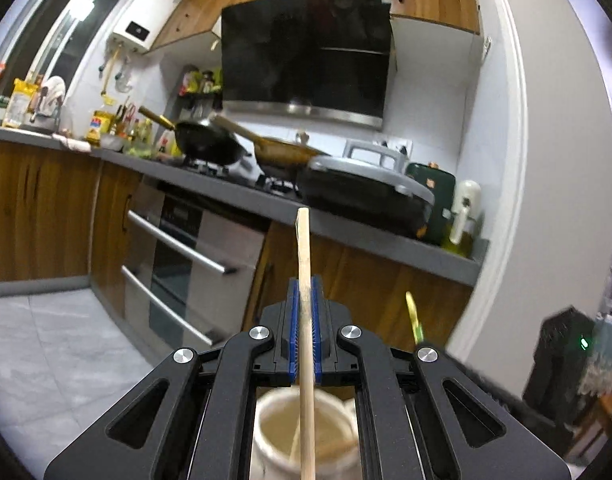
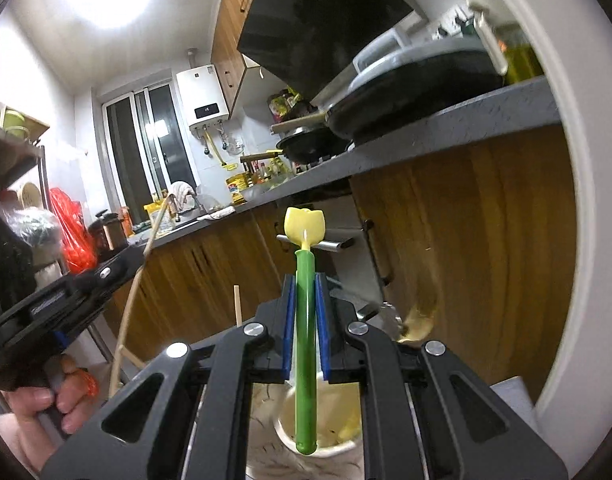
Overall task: Organize utensils
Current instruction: 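Drop chopstick into tall cup with left tool while right tool drops green utensil in small cup, then open both tools and withdraw them from the holder toward the cloth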
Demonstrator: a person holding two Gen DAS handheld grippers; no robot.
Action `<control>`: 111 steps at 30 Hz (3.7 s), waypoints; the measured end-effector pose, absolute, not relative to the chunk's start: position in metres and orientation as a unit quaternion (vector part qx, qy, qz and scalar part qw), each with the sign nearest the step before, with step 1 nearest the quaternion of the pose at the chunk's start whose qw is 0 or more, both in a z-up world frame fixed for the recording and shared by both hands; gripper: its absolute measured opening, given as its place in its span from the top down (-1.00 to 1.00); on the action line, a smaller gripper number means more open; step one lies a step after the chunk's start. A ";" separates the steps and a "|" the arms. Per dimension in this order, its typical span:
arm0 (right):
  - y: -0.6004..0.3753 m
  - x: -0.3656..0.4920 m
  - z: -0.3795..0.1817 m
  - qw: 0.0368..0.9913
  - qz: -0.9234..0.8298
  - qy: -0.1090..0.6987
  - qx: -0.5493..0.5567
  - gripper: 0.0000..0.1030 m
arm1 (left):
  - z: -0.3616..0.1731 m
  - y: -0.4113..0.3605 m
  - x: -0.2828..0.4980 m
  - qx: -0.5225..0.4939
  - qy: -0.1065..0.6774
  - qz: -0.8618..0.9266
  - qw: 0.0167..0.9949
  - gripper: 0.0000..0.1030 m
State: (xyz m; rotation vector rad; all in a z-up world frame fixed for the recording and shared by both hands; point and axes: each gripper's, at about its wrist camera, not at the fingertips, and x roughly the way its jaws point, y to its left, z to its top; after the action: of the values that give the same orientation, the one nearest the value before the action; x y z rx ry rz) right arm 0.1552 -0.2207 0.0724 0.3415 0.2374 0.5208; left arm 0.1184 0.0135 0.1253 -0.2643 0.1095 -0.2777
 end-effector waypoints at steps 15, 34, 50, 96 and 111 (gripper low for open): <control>-0.206 0.169 0.049 0.950 0.246 0.126 0.147 0.81 | 0.106 0.010 0.173 -0.151 0.051 -0.106 0.982 0.88; -0.218 0.138 0.043 0.955 0.250 0.113 0.114 0.81 | 0.059 0.006 0.078 -0.057 0.098 -0.149 0.982 0.87; -0.210 0.144 0.050 0.965 0.218 0.076 0.120 0.81 | 0.045 0.020 0.071 -0.085 0.105 -0.161 0.978 0.60; -0.233 0.078 0.062 0.965 0.220 0.099 0.101 -0.90 | 0.054 0.015 0.049 -0.068 0.118 -0.104 0.985 -0.68; -0.248 0.060 0.004 0.948 0.187 0.253 0.037 -0.90 | 0.038 0.003 0.018 -0.038 0.171 -0.059 0.983 -0.90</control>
State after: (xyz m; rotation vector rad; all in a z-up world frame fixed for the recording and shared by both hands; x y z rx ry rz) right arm 0.0598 -0.2476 0.0041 0.0749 0.5146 0.3813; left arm 0.0179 0.0030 0.0379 -0.0772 0.3445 -0.1196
